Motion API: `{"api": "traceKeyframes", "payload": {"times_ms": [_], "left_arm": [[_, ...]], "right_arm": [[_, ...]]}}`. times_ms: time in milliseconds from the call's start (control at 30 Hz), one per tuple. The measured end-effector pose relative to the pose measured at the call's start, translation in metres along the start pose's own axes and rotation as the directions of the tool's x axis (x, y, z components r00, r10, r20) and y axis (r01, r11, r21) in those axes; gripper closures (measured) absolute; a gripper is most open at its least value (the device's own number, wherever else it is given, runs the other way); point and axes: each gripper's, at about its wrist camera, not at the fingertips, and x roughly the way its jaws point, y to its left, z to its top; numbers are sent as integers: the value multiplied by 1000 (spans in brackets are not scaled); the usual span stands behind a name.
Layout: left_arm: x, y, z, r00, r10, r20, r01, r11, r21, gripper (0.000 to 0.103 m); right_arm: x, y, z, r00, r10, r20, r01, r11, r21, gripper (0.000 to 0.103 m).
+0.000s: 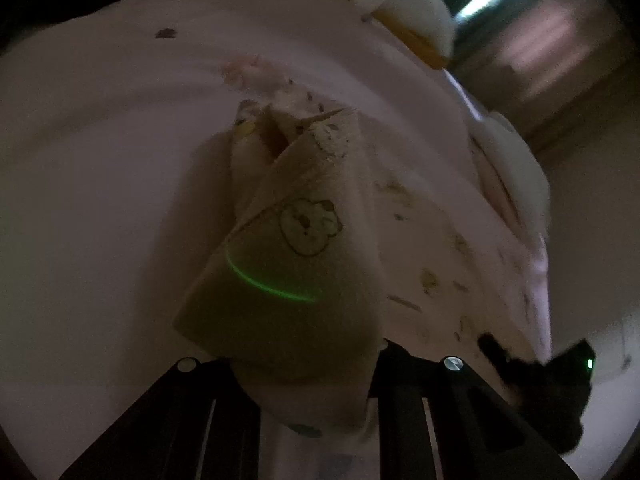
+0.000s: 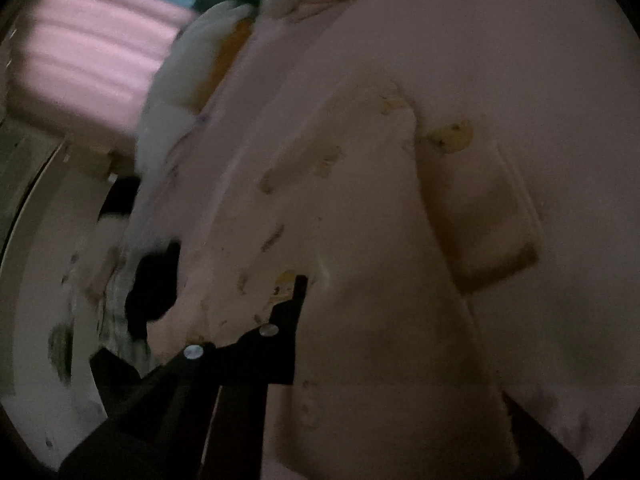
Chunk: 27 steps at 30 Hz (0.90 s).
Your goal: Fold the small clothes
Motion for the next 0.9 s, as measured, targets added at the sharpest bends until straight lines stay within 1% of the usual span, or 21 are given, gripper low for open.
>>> {"api": "traceKeyframes", "payload": {"times_ms": [33, 67, 100, 167, 200, 233, 267, 300, 367, 400, 467, 533, 567, 600, 667, 700, 733, 800, 833, 867, 900], "left_arm": [[-12, 2, -13, 1000, -15, -12, 16, 1000, 13, 87], [-29, 5, -32, 999, -26, -21, 27, 999, 40, 87], [-36, 8, -45, 999, -24, -28, 26, 998, 61, 86], [-48, 15, -72, 999, 10, -36, -7, 997, 82, 83], [-50, 23, -85, 999, 18, -38, -15, 998, 67, 81], [-51, 30, -91, 999, 0, -35, 2, 999, 49, 81], [-56, 36, -97, 999, -24, -22, 25, 999, 31, 80], [-60, 41, -99, 999, -43, -26, 43, 999, 4, 79], [-69, 52, -102, 997, -65, -44, 62, 996, -69, 78], [-73, 54, -102, 996, -70, -48, 65, 993, -96, 78], [-79, 57, -100, 996, -57, -61, 49, 991, -122, 78], [-92, 61, -104, 999, -26, -46, 20, 991, -129, 78], [-97, 61, -105, 999, 4, -32, -8, 992, -124, 78], [-106, 64, -108, 999, 52, -9, -52, 992, -114, 78], [-117, 75, -112, 994, 104, 20, -101, 988, -114, 78], [-121, 83, -114, 993, 113, 29, -108, 986, -124, 78], [-125, 90, -117, 994, 104, 33, -98, 986, -135, 78], [-126, 94, -120, 994, 100, 36, -95, 987, -133, 81], [-127, 94, -122, 992, 117, 38, -112, 987, -119, 85], [-126, 91, -125, 983, 178, 44, -174, 981, -80, 94], [-121, 84, -123, 978, 204, 53, -201, 978, -51, 95]], "right_arm": [[-10, -1, -9, 1000, 17, -11, -17, 1000, -12, 92], [-22, -1, -22, 999, 36, -22, -36, 999, -28, 92], [-33, -3, -33, 998, 48, -35, -49, 998, -43, 92], [-58, -13, -67, 995, 44, -91, -50, 997, -64, 92], [-62, -18, -78, 994, 28, -110, -36, 997, -70, 92], [-67, -26, -93, 991, 1, -131, -11, 997, -73, 93], [-75, -33, -104, 992, 8, -128, -17, 997, -70, 95], [-81, -37, -110, 993, 21, -114, -30, 997, -74, 94], [-99, -42, -120, 997, -8, -80, 1, 996, -85, 93], [-109, -45, -125, 998, -22, -62, 18, 998, -68, 92], [-118, -45, -124, 997, -55, -47, 52, 996, -69, 93], [-126, -42, -127, 992, -123, -35, 119, 988, -99, 94], [-130, -41, -129, 989, -148, -27, 144, 982, -118, 94], [-136, -40, -132, 983, -184, -11, 180, 972, -148, 94], [-142, -40, -134, 974, -228, 13, 227, 958, -175, 94], [-146, -43, -135, 971, -237, 20, 237, 956, -175, 94], [-146, -45, -134, 971, -237, 22, 237, 957, -170, 95], [-149, -50, -135, 973, -229, 26, 230, 961, -155, 95], [-151, -52, -136, 975, -222, 29, 224, 963, -147, 95], [-151, -55, -137, 976, -216, 32, 218, 966, -137, 95], [-150, -56, -137, 976, -216, 33, 218, 967, -130, 95]]}}
